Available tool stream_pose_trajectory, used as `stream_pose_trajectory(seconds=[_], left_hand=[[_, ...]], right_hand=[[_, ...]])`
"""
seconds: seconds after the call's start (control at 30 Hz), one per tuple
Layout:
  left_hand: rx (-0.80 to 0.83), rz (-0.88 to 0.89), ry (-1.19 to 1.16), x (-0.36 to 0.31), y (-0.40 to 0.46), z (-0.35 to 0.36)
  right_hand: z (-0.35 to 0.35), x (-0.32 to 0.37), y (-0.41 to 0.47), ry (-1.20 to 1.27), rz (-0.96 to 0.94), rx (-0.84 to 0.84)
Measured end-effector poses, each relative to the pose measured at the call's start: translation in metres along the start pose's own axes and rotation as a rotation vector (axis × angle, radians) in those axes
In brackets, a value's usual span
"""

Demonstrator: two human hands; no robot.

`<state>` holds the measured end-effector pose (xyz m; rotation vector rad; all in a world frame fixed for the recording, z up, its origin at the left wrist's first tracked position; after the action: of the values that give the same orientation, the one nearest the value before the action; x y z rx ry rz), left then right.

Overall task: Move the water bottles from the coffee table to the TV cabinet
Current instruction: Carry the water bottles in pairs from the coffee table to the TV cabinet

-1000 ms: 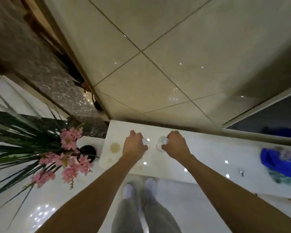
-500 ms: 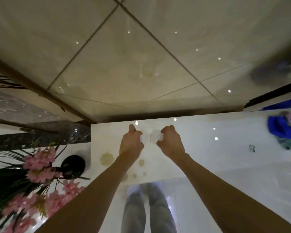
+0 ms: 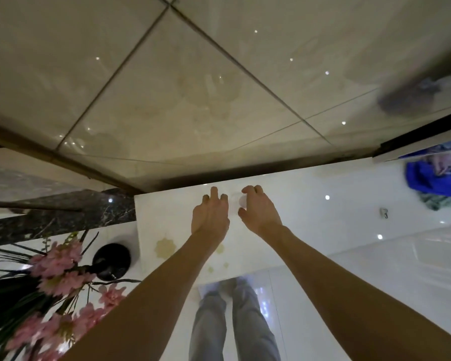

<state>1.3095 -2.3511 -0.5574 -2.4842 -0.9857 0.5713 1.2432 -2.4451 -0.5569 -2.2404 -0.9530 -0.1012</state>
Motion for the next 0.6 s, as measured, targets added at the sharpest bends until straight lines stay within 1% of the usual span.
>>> stream_pose_trajectory(seconds=[0.13, 0.33, 0.47, 0.53, 0.6], left_hand=[[0.004, 0.040, -0.086, -0.006, -0.003, -0.026], [-0.077, 0.112, -0.046, -0.039, -0.027, -0.093], [-0.025, 0.253, -0.129, -0.084, -0.054, -0.133], [0.034, 0.333, -0.138, -0.115, -0.071, -0.148], [0.054, 0.417, -0.115, -0.152, -0.089, -0.160]], right_hand=[[-0.020, 0.002, -0.009, 0.032, 0.011, 0.007], [-0.073, -0.004, -0.056, 0.115, 0.041, -0.054], [-0.118, -0.024, -0.114, 0.184, 0.093, -0.152], [-0.143, -0.045, -0.147, 0.254, 0.149, -0.208], [-0.167, -0.074, -0.184, 0.321, 0.217, -0.279]])
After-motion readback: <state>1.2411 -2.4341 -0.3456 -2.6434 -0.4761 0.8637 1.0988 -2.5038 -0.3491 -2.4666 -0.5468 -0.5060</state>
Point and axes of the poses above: each hand's wrist, its own y-axis towards the middle knuckle, its own z-axis out of the palm, x = y × z, the point moved 6 cm from there along y, towards the middle knuckle, and after that the axes turned 7 degrees about x, right-handed, at the moved point
